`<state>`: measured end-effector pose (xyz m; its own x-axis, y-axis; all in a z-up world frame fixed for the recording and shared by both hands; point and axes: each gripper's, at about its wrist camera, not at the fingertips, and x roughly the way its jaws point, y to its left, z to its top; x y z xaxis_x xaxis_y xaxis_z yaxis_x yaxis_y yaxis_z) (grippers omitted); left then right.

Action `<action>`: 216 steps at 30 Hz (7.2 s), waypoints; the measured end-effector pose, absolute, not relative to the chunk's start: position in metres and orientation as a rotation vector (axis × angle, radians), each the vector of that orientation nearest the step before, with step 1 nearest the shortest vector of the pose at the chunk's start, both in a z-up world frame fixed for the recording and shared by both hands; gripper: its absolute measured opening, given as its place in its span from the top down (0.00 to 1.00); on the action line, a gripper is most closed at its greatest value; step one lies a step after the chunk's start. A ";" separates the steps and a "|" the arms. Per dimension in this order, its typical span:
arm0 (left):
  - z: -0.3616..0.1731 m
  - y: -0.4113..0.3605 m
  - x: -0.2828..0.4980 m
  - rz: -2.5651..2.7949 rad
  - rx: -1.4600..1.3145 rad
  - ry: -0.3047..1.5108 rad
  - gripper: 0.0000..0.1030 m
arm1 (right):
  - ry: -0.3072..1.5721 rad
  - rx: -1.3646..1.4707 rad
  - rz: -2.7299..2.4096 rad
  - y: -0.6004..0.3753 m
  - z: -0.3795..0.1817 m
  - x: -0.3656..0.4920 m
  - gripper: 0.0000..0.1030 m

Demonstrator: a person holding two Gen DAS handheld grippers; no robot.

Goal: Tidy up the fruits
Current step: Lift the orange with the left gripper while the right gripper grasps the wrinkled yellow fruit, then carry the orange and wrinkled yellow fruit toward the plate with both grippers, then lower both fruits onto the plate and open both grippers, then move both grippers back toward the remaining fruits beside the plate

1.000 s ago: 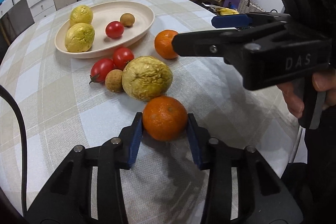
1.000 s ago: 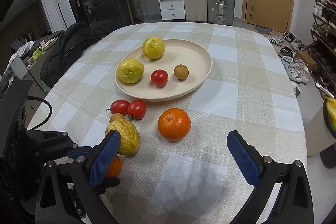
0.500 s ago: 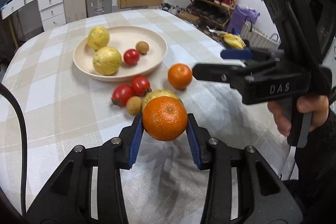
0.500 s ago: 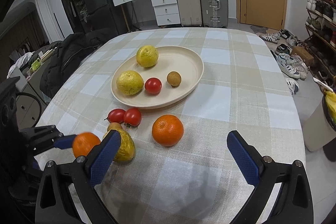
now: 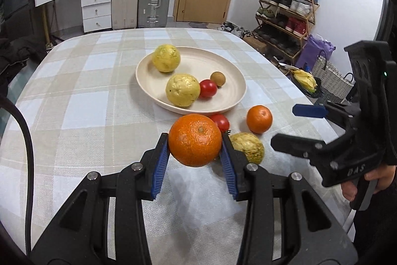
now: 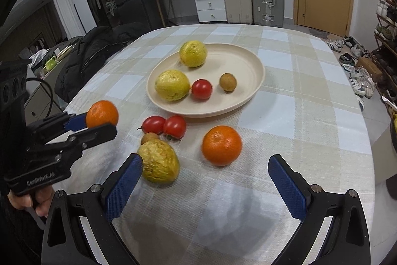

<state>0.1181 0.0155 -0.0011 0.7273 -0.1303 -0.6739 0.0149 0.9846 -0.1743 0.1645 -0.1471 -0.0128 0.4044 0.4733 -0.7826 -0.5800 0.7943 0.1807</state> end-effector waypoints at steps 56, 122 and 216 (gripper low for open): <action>-0.011 0.030 0.124 -0.021 -0.157 0.743 0.64 | 0.893 -0.034 0.768 -0.128 -0.015 0.156 0.54; 0.003 0.060 0.210 0.033 -0.176 0.710 0.64 | 0.810 0.175 0.635 -0.156 0.021 0.231 0.54; -0.007 0.046 0.145 0.046 -0.105 0.728 0.01 | 0.965 -0.043 0.571 -0.150 -0.019 0.199 0.00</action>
